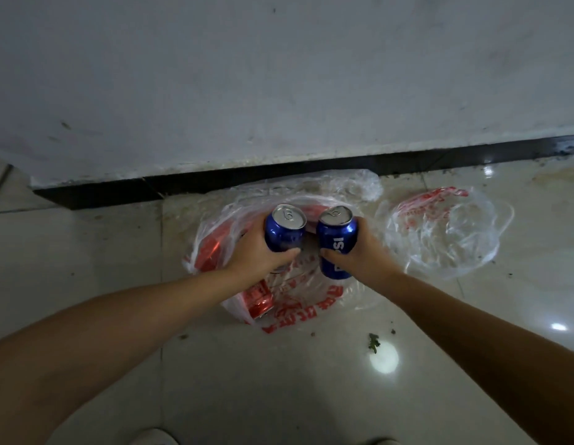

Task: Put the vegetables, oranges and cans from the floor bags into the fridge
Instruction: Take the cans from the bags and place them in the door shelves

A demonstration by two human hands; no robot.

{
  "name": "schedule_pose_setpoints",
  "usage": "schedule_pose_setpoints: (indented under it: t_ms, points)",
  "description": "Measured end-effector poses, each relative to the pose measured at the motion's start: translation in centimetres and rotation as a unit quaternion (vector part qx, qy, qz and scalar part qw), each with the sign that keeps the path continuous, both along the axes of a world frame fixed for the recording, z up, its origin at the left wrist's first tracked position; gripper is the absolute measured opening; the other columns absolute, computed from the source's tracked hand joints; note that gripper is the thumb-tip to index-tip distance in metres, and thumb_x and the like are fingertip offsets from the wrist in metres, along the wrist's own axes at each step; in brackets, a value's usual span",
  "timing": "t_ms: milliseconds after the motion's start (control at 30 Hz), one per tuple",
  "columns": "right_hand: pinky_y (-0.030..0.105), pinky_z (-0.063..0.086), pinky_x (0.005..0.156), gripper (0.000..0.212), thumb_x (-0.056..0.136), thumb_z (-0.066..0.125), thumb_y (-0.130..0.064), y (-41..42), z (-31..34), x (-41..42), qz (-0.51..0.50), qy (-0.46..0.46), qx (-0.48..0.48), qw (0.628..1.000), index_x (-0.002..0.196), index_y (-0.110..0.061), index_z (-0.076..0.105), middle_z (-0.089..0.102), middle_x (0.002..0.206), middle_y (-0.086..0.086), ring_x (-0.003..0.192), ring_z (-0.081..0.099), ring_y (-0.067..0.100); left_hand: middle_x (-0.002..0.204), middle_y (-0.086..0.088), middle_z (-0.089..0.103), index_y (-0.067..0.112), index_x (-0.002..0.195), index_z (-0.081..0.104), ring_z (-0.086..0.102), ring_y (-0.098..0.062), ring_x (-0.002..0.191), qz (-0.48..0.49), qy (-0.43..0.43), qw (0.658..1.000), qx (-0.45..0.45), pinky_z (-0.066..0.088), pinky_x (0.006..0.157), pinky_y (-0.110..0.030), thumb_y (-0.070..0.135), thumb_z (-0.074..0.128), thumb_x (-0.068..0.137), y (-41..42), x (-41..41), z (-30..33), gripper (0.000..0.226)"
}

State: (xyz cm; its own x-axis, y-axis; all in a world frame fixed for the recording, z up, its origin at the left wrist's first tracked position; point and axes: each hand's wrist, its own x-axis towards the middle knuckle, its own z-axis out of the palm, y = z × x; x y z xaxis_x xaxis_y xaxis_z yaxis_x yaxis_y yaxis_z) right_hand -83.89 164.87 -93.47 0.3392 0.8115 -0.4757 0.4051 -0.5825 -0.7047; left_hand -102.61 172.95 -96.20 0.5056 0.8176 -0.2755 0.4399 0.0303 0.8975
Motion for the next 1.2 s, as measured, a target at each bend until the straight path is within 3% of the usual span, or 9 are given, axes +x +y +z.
schedule_pose_setpoints:
  t_ms: [67,200,300,533,767,833,967,1100,1200]
  points:
    - [0.024,0.041,0.083,0.072,0.071,0.081,-0.014,0.0,1.9,-1.1,-0.042,0.021,-0.011,0.999,0.129,-0.011,0.038,0.053,0.116,-0.001,0.103,0.050,0.010,0.108,0.014,0.056,0.024,0.124,0.048,0.055,-0.003,0.102,0.044,0.025,0.997,-0.051,0.042,0.085,-0.015,0.018,0.080,0.073,-0.9,-0.3,1.9,0.060]
    - [0.024,0.040,0.084,0.073,0.072,0.080,-0.011,-1.0,8.9,-2.3,-0.063,0.049,-0.047,0.996,0.131,-0.008,0.037,0.051,0.116,-0.001,0.103,0.048,0.010,0.121,0.004,0.056,0.014,0.133,0.042,0.054,-0.014,0.112,0.119,0.083,0.979,-0.144,0.044,0.093,-0.030,0.022,0.083,0.069,-3.0,-2.3,7.3,0.076]
    - [0.027,0.044,0.085,0.075,0.071,0.080,-0.011,-2.4,15.1,-2.9,-0.064,0.062,-0.072,0.993,0.132,-0.009,0.036,0.052,0.119,0.000,0.104,0.050,0.012,0.130,-0.008,0.055,0.010,0.135,0.039,0.055,-0.024,0.118,0.131,0.063,0.966,-0.212,0.047,0.100,-0.041,0.013,0.082,0.070,-4.4,-4.2,13.6,0.079]
    - [0.028,0.045,0.083,0.067,0.074,0.079,-0.012,-5.6,31.9,-5.2,-0.094,0.089,-0.096,0.987,0.128,-0.010,0.039,0.052,0.111,-0.003,0.100,0.051,0.013,0.120,0.001,0.057,0.012,0.132,0.043,0.054,-0.014,0.110,0.123,0.085,0.971,-0.189,0.046,0.091,-0.030,0.015,0.081,0.071,-6.7,-6.0,32.2,0.072]
    - [0.018,0.043,0.072,0.054,0.074,0.078,-0.011,-8.0,49.2,-6.9,-0.085,0.088,-0.045,0.991,0.110,-0.019,0.039,0.053,0.093,-0.013,0.091,0.054,0.011,0.101,0.017,0.052,0.026,0.117,0.043,0.050,-0.002,0.097,0.009,0.111,0.988,-0.107,0.038,0.083,-0.017,0.019,0.080,0.073,-8.3,-6.0,50.8,0.059]
    - [0.014,0.041,0.068,0.058,0.073,0.079,-0.013,-8.6,53.2,-7.2,-0.089,0.076,-0.018,0.993,0.116,-0.015,0.041,0.055,0.098,-0.010,0.094,0.056,0.012,0.104,0.017,0.056,0.028,0.116,0.048,0.055,-0.002,0.098,-0.034,0.101,0.991,-0.084,0.044,0.086,-0.021,0.021,0.081,0.072,-8.6,-5.8,54.9,0.056]
    - [0.010,0.039,0.064,0.062,0.074,0.078,-0.011,-10.7,59.2,-8.1,-0.123,0.047,0.020,0.991,0.124,-0.010,0.041,0.055,0.105,-0.003,0.092,0.054,0.009,0.088,0.008,0.068,0.042,0.085,0.055,0.063,-0.006,0.084,-0.114,0.103,0.988,-0.027,0.055,0.085,-0.037,0.023,0.079,0.071,-9.4,-5.2,60.3,0.034]
    - [0.021,0.042,0.078,0.066,0.073,0.079,-0.015,-14.4,63.0,-10.0,-0.212,0.024,0.062,0.975,0.126,-0.011,0.040,0.054,0.107,-0.006,0.096,0.053,0.009,0.093,0.017,0.064,0.034,0.098,0.054,0.064,-0.009,0.094,-0.205,0.078,0.975,-0.027,0.051,0.083,-0.027,0.033,0.082,0.066,-10.6,-4.8,63.3,0.042]
    - [0.023,0.043,0.079,0.065,0.074,0.078,-0.013,-18.6,65.2,-11.7,-0.307,0.048,0.095,0.946,0.126,-0.014,0.039,0.054,0.110,-0.005,0.097,0.054,0.011,0.088,0.008,0.069,0.030,0.098,0.059,0.067,-0.009,0.091,-0.285,0.077,0.955,-0.013,0.052,0.077,-0.022,0.028,0.081,0.066,-11.7,-4.3,65.1,0.038]
